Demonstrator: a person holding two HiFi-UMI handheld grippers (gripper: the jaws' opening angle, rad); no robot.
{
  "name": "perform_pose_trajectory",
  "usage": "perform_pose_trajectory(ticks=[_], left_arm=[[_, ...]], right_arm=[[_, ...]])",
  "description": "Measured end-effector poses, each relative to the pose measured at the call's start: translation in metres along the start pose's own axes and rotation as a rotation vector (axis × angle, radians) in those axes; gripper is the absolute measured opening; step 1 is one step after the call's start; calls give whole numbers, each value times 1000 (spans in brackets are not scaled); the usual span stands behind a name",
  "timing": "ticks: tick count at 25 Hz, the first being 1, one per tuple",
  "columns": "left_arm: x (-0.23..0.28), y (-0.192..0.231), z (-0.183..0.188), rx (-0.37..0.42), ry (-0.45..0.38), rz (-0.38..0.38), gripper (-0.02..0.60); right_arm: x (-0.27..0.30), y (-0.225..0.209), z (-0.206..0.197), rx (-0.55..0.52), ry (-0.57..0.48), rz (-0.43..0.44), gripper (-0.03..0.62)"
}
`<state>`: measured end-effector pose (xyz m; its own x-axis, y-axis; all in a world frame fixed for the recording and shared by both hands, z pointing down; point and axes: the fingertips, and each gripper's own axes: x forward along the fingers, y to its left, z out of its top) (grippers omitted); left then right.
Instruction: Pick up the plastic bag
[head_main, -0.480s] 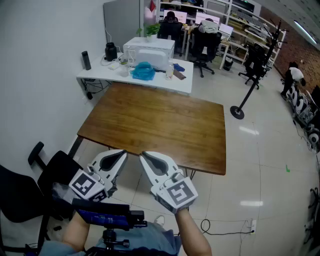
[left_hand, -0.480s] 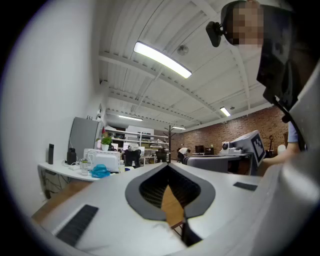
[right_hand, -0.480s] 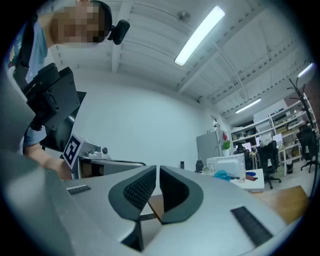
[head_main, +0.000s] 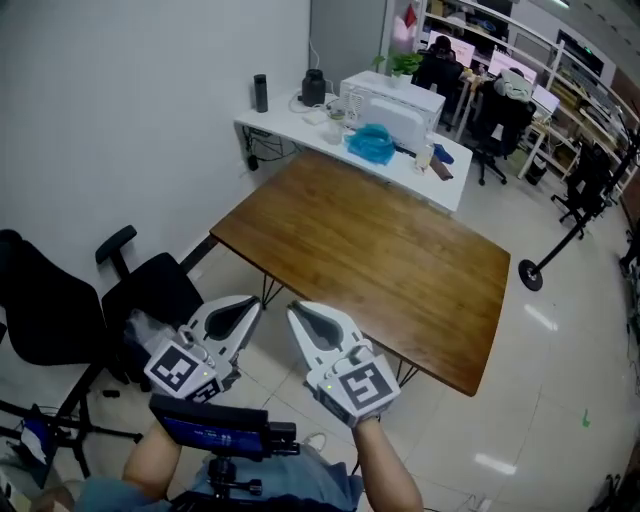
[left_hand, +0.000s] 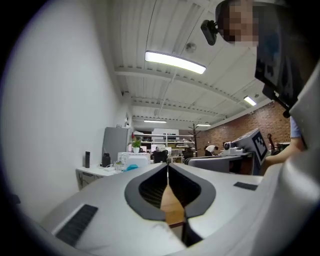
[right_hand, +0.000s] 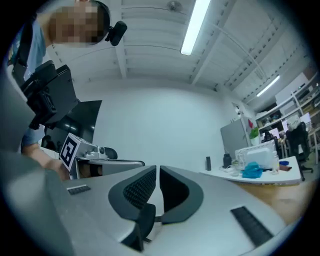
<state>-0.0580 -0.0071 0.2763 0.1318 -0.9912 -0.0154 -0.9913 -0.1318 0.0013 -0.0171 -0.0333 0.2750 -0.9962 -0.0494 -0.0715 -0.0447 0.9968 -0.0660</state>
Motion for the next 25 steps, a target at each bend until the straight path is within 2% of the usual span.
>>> perform_pose_trajectory(ticks=[8, 16, 21, 25], left_arm=[[-66, 29, -14, -3, 33, 240, 37], [-153, 69, -23, -44, 13, 497, 38], [-220, 99, -24, -54, 3, 590, 38], [-257, 122, -30, -55, 14, 628, 38]], right_arm=[[47, 54, -23, 39, 34, 256, 32], [98, 129, -46, 70, 83, 473, 32], [141, 191, -53, 90, 93, 569, 32], [172, 234, -60, 87, 92, 626, 33]])
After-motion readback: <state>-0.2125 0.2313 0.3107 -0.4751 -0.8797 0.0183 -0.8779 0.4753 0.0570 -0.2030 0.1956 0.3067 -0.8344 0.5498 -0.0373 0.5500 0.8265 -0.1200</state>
